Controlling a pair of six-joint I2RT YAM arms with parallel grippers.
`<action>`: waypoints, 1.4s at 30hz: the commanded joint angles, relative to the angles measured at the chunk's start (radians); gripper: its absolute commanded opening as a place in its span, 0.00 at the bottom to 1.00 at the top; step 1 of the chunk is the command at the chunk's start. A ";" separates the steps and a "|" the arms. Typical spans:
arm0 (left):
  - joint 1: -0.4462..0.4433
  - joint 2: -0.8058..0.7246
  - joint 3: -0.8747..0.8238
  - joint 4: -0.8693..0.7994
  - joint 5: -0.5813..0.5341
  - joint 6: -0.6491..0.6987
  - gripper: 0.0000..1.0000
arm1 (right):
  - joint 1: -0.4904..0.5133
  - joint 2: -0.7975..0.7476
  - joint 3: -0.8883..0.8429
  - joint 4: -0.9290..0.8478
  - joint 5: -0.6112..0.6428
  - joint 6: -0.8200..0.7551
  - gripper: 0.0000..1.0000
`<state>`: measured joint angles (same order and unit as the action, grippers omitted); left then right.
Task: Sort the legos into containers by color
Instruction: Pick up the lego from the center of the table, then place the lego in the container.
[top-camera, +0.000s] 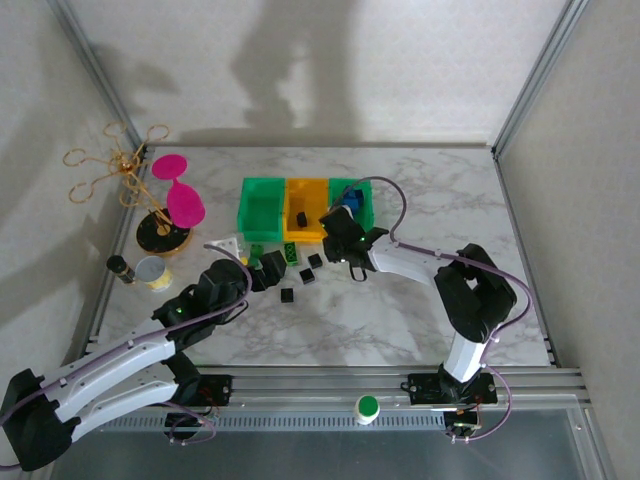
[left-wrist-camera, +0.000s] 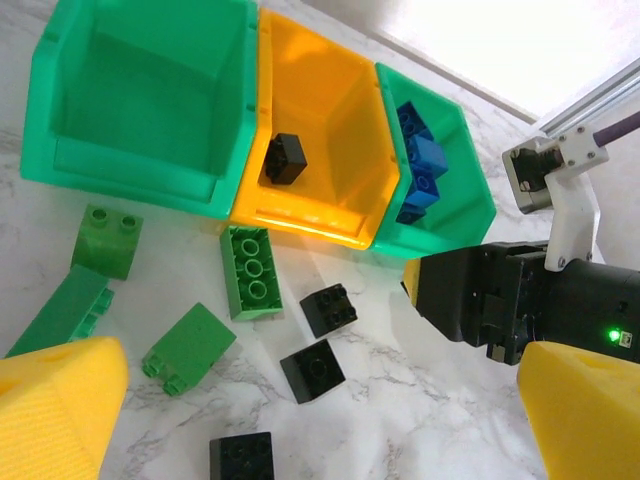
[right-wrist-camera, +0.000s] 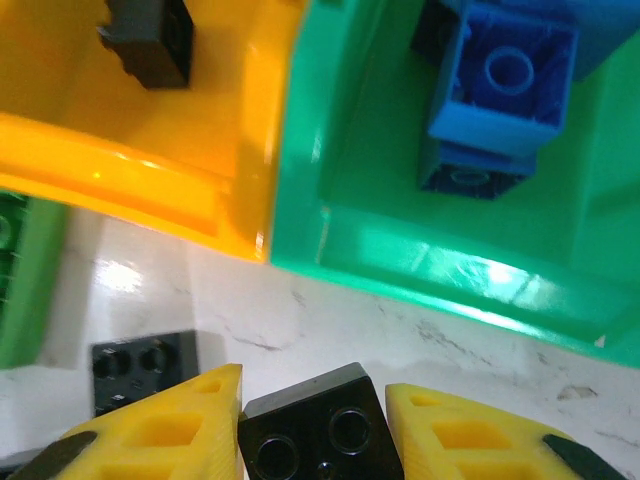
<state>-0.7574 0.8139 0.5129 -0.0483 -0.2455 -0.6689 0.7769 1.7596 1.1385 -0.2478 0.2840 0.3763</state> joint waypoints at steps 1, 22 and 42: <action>0.010 0.015 0.047 0.006 -0.028 0.028 1.00 | 0.008 0.004 0.096 -0.021 -0.020 0.012 0.34; 0.151 0.083 0.071 0.084 0.020 0.054 1.00 | -0.025 0.477 0.693 -0.059 -0.024 -0.058 0.33; 0.171 0.098 0.061 0.107 0.036 0.038 1.00 | -0.045 0.578 0.797 -0.086 -0.021 -0.063 0.44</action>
<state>-0.5972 0.9161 0.5575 0.0349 -0.2276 -0.6285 0.7326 2.3363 1.9022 -0.3130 0.2665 0.3241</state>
